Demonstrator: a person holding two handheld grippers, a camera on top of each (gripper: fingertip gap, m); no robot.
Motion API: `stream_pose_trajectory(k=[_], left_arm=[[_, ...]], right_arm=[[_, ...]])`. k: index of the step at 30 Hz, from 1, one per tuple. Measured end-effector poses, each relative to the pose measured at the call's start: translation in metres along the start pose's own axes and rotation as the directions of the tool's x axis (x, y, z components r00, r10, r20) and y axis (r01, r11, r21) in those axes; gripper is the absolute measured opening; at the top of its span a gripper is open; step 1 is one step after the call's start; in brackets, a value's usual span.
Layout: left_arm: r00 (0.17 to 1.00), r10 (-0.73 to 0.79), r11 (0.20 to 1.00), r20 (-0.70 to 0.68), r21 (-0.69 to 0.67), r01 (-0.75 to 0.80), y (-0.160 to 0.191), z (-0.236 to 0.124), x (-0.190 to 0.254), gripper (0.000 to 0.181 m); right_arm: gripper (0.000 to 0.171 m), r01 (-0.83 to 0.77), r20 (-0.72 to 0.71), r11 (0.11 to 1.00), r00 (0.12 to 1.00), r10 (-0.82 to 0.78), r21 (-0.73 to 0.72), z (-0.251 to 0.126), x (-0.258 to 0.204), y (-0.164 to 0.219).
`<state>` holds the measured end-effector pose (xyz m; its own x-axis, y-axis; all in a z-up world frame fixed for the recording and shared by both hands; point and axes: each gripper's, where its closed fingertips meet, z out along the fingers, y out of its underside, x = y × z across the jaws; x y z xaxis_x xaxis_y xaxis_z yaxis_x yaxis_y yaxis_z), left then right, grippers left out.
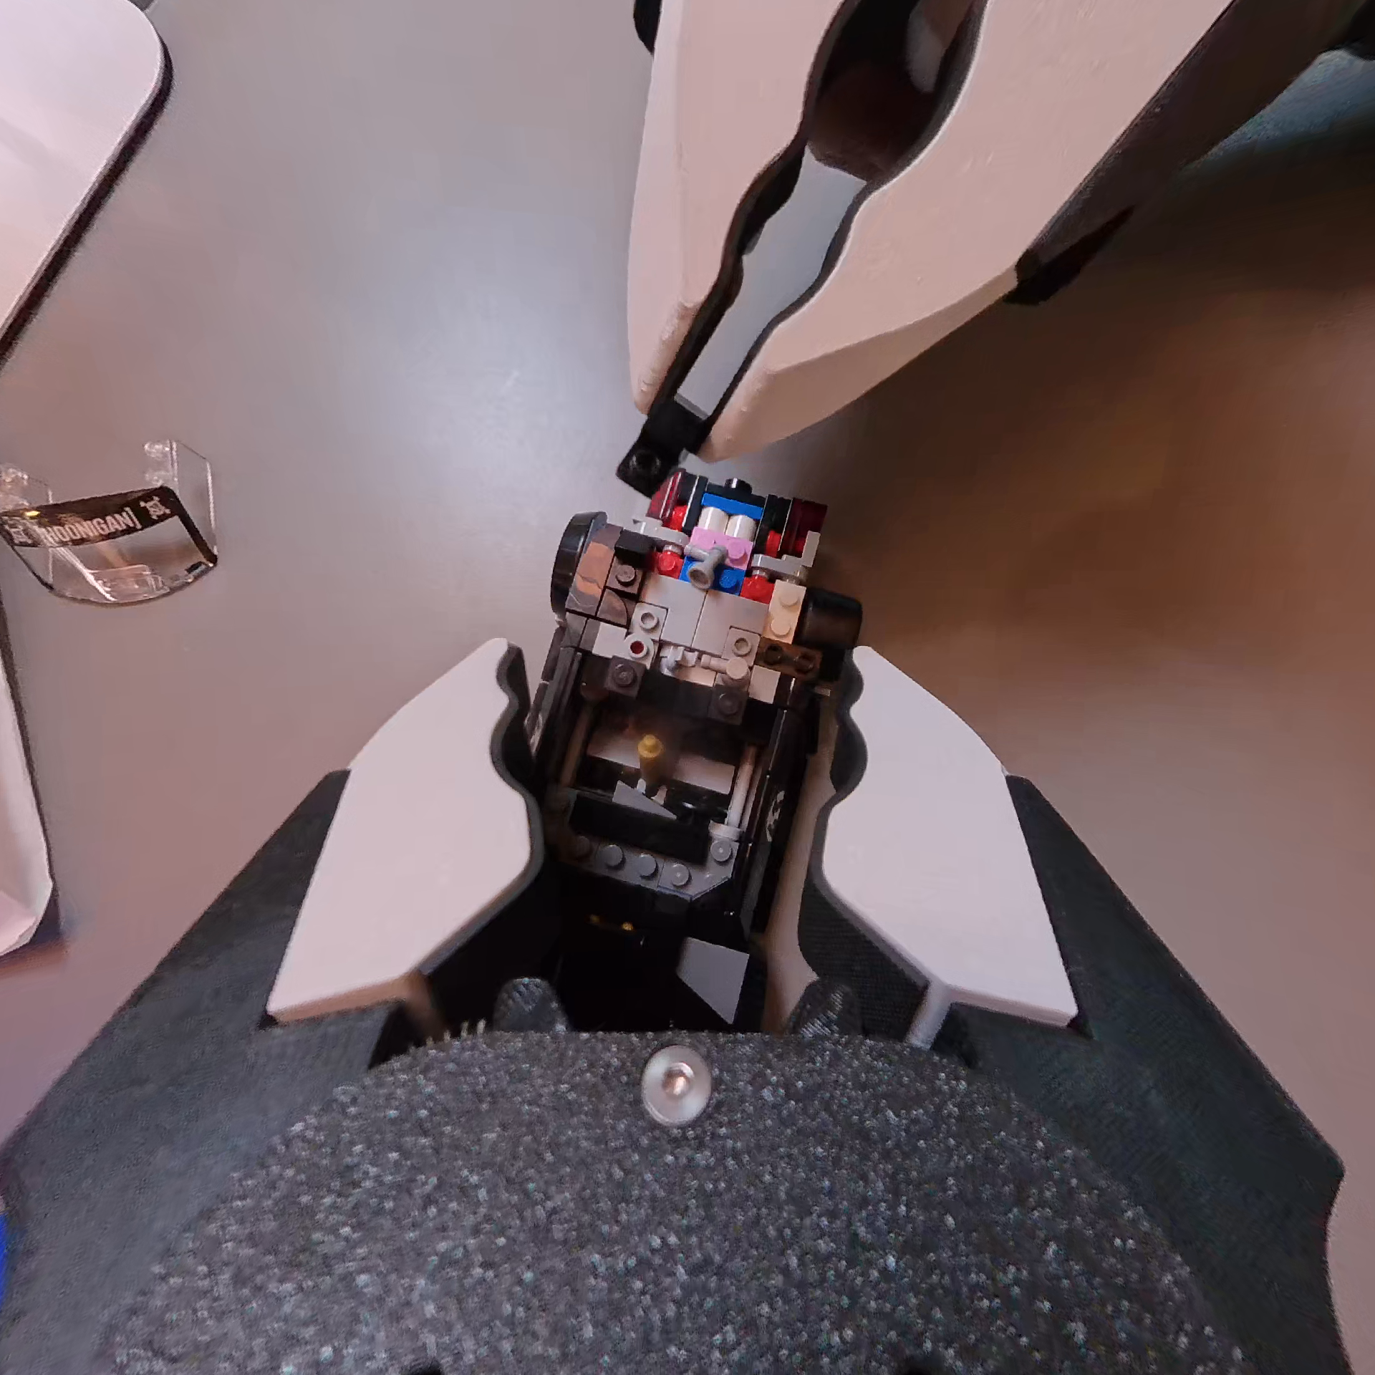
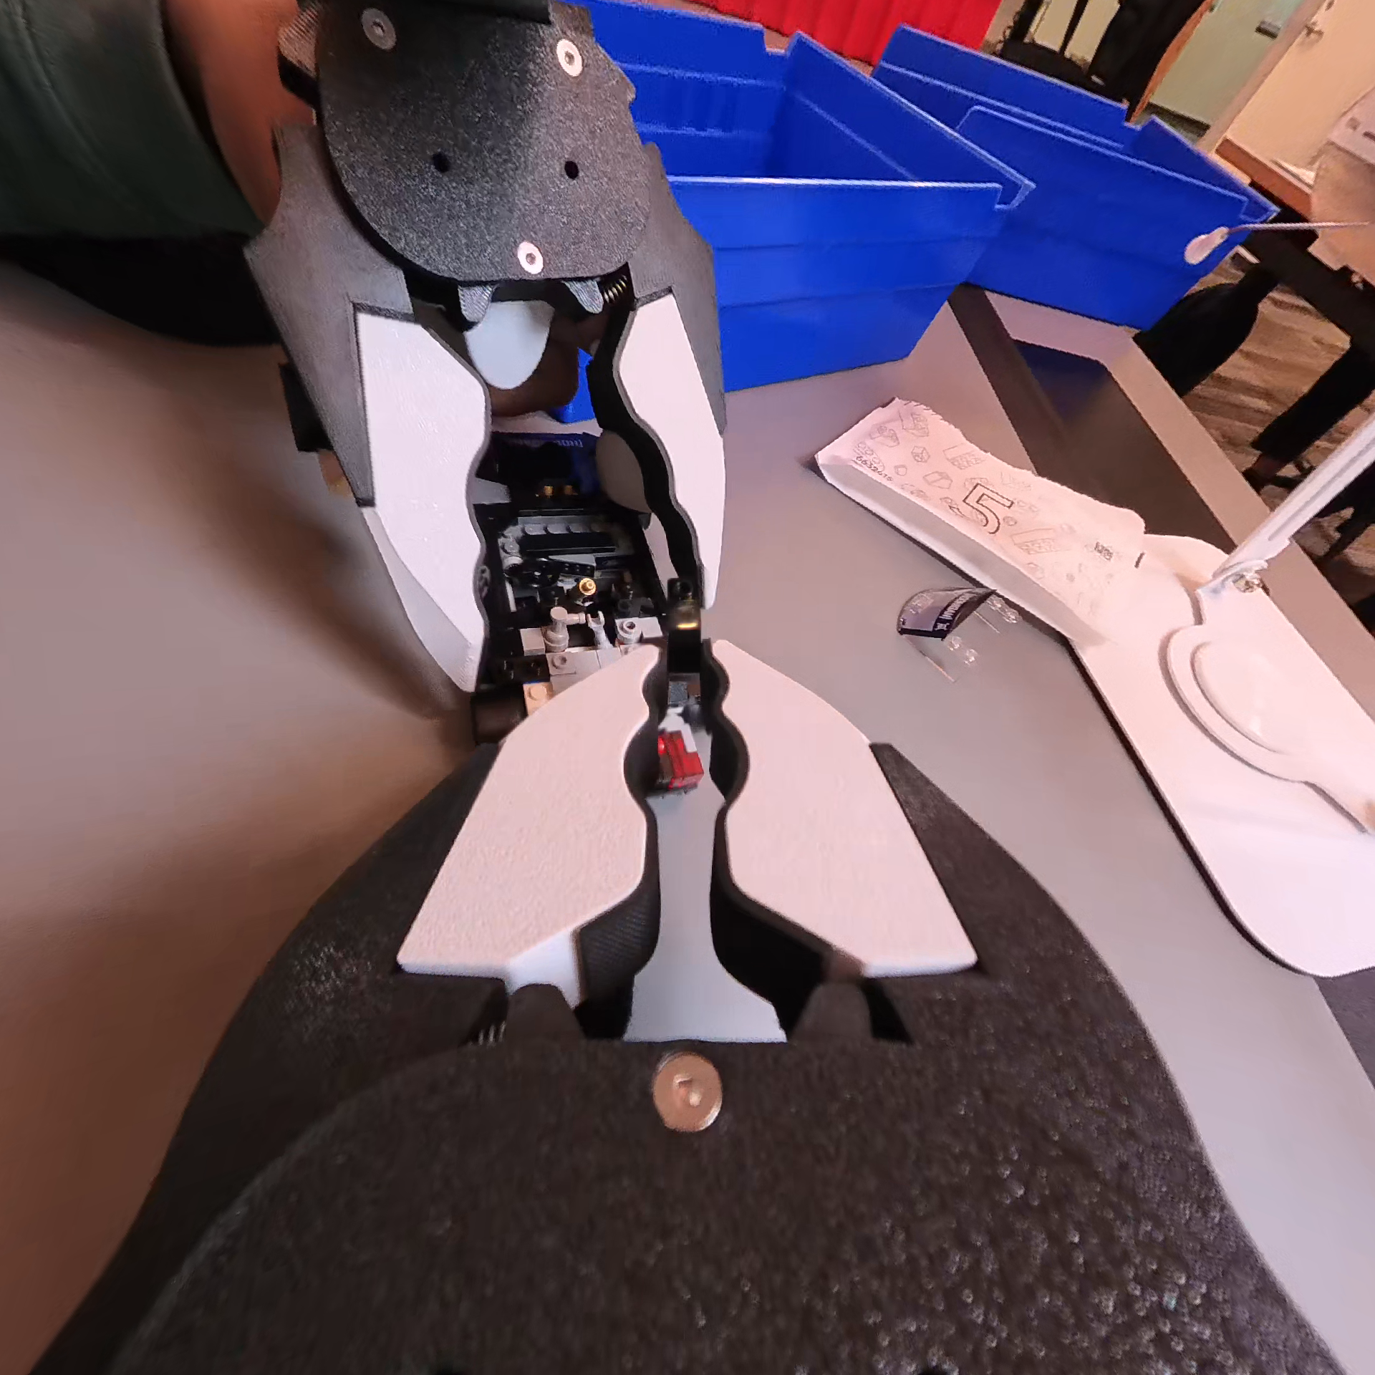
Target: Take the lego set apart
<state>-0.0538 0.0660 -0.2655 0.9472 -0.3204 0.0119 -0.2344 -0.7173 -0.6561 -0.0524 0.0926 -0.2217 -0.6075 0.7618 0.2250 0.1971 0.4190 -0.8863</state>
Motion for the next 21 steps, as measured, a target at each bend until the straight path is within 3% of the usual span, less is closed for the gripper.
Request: stream_pose_trajectory(k=[7, 12, 16, 21], left_arm=[[1.000, -0.012, 0.993, 0.000, 0.113, 0.012, -0.015, -0.022, 0.003, 0.070], [0.998, -0.015, 0.955, -0.067, 0.295, 0.034, -0.033, -0.047, 0.015, 0.040], [0.993, 0.043, 0.915, -0.105, 0.404, 0.003, -0.038, -0.061, 0.029, 0.030], [0.979, 0.159, 0.890, -0.126, 0.448, -0.087, -0.036, -0.071, 0.050, 0.020]], right_arm=[[0.008, -0.063, -0.032, 0.998, 0.998, 0.063, -0.005, -0.011, 0.004, -0.002], [0.008, -0.087, -0.028, 0.996, 0.996, 0.087, 0.004, -0.020, -0.013, -0.011], [0.008, -0.117, 0.020, 0.993, 0.993, 0.117, 0.031, -0.020, -0.039, -0.026], [0.008, -0.182, 0.106, 0.982, 0.979, 0.176, 0.056, -0.012, -0.066, -0.046]])
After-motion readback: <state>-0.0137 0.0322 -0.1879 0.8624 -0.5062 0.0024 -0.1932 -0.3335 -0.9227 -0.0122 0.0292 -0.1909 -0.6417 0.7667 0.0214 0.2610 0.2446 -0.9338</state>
